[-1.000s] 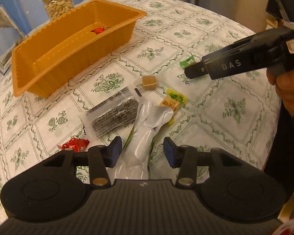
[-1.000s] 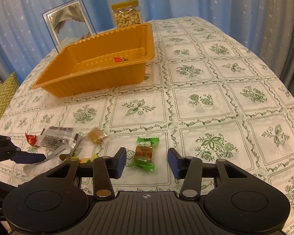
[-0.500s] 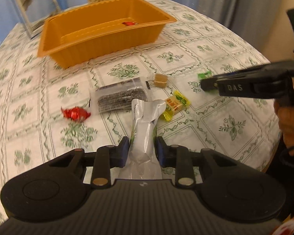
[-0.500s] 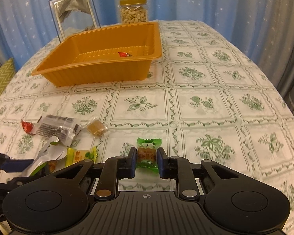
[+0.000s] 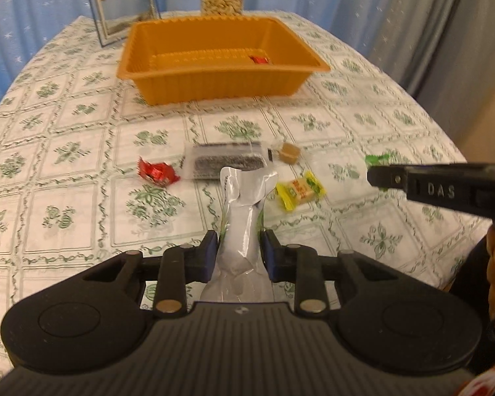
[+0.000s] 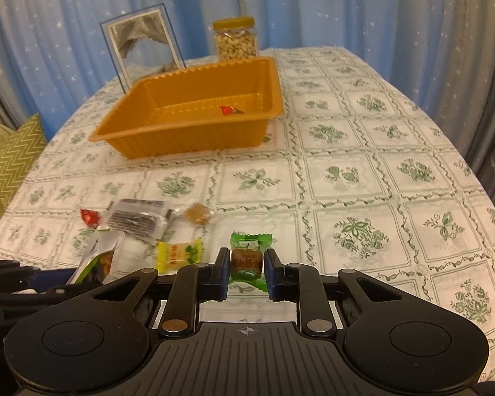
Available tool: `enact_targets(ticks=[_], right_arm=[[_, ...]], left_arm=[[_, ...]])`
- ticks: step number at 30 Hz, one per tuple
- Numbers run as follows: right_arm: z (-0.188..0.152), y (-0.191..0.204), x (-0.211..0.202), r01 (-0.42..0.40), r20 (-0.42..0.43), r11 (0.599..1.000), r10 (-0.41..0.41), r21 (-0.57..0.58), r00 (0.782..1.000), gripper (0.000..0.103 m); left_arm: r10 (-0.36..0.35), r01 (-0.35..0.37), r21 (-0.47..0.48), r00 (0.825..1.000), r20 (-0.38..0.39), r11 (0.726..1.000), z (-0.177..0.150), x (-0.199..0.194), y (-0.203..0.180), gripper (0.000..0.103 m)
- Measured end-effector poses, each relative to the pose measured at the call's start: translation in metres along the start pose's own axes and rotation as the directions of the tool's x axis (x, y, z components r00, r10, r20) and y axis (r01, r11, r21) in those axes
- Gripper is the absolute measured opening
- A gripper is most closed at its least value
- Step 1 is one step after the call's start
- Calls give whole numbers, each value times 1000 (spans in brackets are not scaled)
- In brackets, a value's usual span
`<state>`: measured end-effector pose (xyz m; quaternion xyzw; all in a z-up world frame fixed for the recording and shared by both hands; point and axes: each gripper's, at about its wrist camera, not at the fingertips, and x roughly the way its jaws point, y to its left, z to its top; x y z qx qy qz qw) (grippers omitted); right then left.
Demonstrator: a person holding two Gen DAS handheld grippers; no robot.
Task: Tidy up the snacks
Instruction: 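Carry the white pouch and green candy over the orange tray with both tools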
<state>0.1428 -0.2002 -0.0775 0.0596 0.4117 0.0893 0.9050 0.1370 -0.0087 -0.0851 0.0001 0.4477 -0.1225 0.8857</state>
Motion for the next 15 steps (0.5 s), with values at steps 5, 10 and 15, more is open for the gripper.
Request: enact_targets(ticks=[5, 10, 15], right_arm=[[5, 9, -12, -14, 23, 1000, 14, -14, 1000, 22], [6, 17, -21, -18, 32, 999, 19, -30, 999, 22], [7, 21, -26, -20, 39, 999, 22, -39, 999, 22]], left_arm=[[10, -9, -42, 1000, 28, 999, 6, -14, 3, 26], [15, -12, -69, 999, 44, 998, 9, -23, 5, 26], [20, -15, -78, 998, 55, 997, 9, -30, 6, 26]])
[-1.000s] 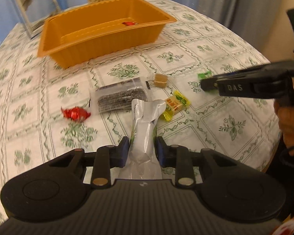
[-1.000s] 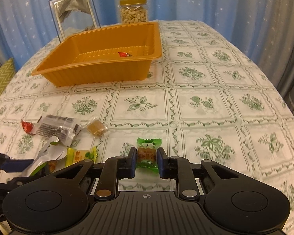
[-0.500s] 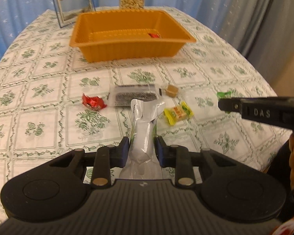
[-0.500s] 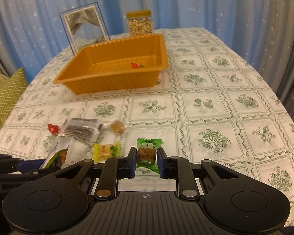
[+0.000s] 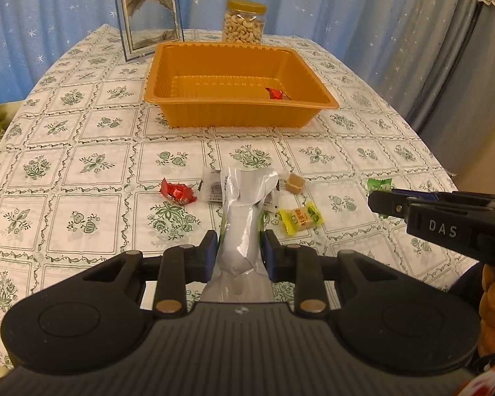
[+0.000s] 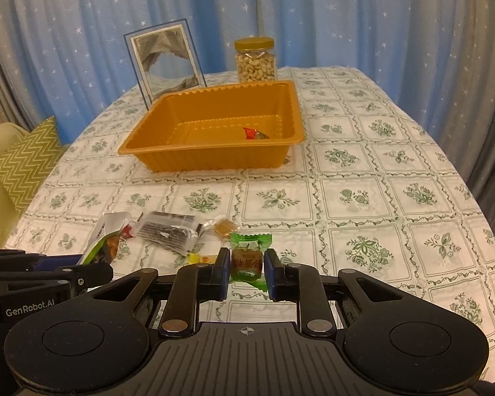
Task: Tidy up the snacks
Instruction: 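Carry the white pouch and green candy over the orange tray with both tools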
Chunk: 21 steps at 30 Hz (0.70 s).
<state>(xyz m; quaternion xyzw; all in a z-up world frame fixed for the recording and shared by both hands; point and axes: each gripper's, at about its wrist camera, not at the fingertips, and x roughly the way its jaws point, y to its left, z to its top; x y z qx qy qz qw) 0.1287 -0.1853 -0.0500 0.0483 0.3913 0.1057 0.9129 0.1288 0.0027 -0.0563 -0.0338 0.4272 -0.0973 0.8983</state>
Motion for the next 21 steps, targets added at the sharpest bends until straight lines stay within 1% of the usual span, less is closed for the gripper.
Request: enact_targets(ticks=[9, 21], right_arm=[[5, 0, -4, 1, 11, 1000, -1, -8, 1000, 22], [18, -3, 2, 1, 19, 1000, -1, -15, 1000, 22]], left_arm=[[-5, 5, -5, 1000, 21, 1000, 7, -7, 0, 26], [-12, 12, -6, 999, 40, 1000, 25, -4, 2, 26]])
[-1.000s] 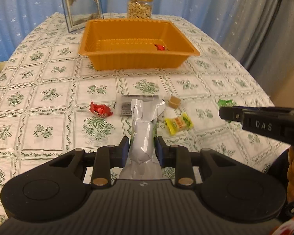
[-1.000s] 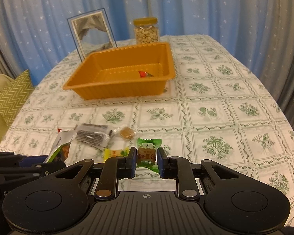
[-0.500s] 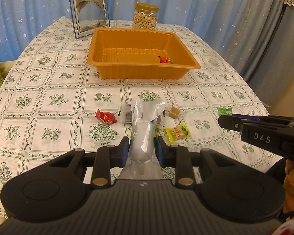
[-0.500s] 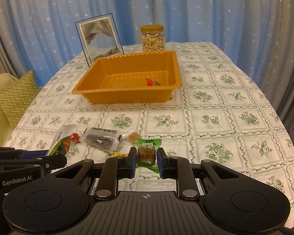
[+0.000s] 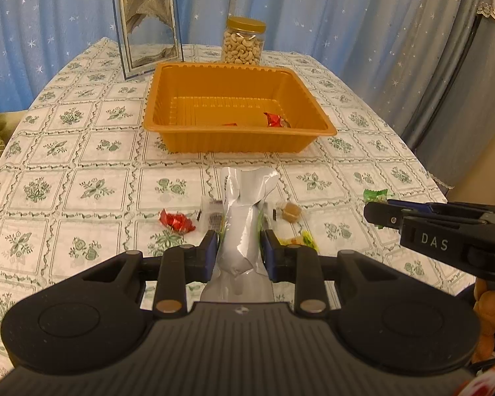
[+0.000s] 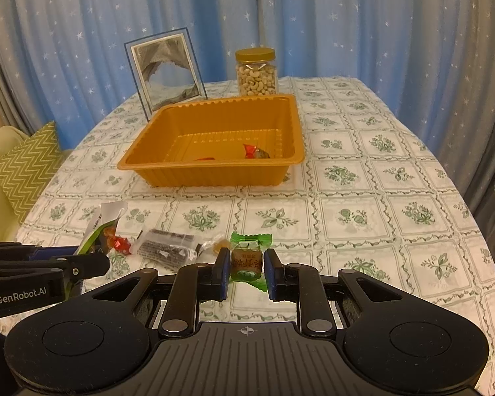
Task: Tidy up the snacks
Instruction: 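Carry the white pouch and green candy over the orange tray with both tools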
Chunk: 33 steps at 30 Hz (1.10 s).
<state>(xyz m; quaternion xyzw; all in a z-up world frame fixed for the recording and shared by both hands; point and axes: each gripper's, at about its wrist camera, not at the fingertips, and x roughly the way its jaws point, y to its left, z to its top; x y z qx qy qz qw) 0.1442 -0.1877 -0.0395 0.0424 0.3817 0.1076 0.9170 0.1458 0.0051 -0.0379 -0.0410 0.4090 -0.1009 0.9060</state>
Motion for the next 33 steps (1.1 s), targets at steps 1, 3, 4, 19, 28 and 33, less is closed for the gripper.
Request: enact_targets(ticks=[1, 3, 4, 19, 28, 33], right_arm=[[2, 0, 1, 0, 1, 1000, 0, -1, 1000, 22], [6, -1, 4, -1, 4, 1000, 1, -3, 1000, 22], [8, -2, 5, -1, 6, 1000, 1, -5, 1000, 22], [81, -4, 43, -28, 64, 999, 30, -29, 998, 22], [128, -6, 86, -55, 67, 998, 57, -27, 996, 22], [143, -11, 112, -61, 45, 998, 61, -6, 997, 22]], left_arm=[[0, 0, 0, 1000, 2, 1000, 3, 1, 0, 26], [-1, 1, 0, 1000, 7, 1000, 8, 3, 1, 26], [-1, 1, 0, 1000, 10, 1000, 12, 3, 1, 26], [6, -8, 32, 998, 70, 999, 89, 39, 9, 26], [15, -17, 29, 998, 63, 999, 132, 82, 25, 26], [20, -22, 31, 998, 54, 999, 149, 103, 31, 26]])
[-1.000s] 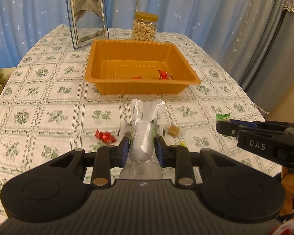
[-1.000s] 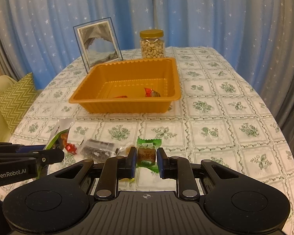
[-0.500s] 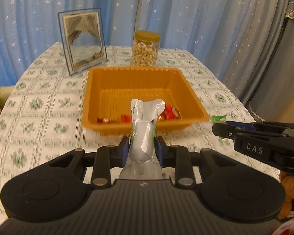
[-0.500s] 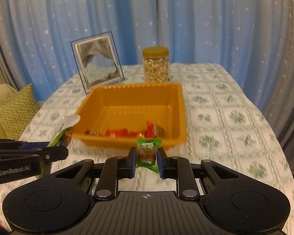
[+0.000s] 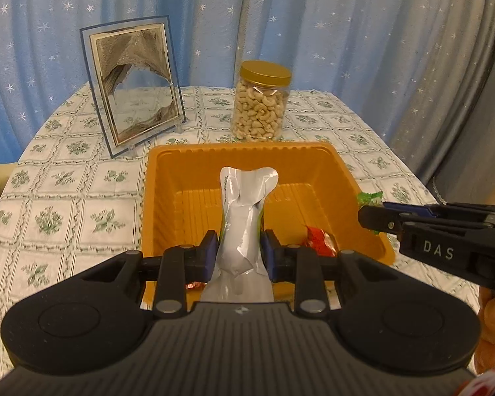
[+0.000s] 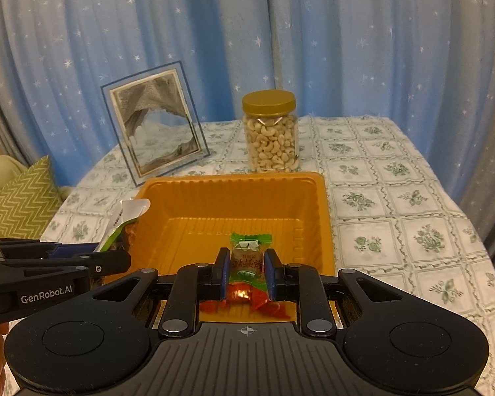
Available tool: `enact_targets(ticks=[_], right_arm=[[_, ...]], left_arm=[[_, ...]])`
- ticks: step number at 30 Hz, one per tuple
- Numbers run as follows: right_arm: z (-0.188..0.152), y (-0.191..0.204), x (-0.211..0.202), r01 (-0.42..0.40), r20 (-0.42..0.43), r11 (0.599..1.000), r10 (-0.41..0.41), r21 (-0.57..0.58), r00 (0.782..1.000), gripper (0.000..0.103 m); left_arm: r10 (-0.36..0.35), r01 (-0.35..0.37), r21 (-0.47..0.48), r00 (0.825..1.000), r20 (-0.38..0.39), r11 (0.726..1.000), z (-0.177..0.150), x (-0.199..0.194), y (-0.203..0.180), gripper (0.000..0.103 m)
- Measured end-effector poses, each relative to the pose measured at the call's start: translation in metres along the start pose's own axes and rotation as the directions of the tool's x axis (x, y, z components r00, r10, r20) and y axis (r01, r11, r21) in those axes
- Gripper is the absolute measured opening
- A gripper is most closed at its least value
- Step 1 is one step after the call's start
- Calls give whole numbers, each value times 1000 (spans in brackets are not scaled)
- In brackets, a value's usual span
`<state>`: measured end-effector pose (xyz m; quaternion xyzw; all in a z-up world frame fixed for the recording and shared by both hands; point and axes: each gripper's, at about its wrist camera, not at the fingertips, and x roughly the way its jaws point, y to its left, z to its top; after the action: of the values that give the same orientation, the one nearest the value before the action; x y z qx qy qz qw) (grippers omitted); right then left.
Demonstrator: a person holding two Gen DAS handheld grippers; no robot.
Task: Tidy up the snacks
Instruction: 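Carry the white pouch and green candy over the orange tray with both tools, then open the left tool over the tray while the right tool releases the green candy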
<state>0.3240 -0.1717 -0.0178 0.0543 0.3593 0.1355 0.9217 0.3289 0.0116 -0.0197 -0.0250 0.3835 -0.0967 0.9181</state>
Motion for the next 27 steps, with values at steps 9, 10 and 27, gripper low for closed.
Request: enact_targets(ticks=[9, 10, 27], right_arm=[[7, -4, 28, -4, -32, 1000, 5, 18, 999, 22], [8, -4, 30, -4, -33, 1000, 4, 18, 999, 22], [11, -12, 36, -6, -42, 999, 9, 51, 999, 22]], left_arm=[[0, 0, 3, 1000, -16, 1000, 13, 30, 7, 26], [-1, 1, 1, 1000, -17, 1000, 13, 33, 9, 26], [19, -18, -35, 1000, 13, 999, 9, 33, 21, 35]])
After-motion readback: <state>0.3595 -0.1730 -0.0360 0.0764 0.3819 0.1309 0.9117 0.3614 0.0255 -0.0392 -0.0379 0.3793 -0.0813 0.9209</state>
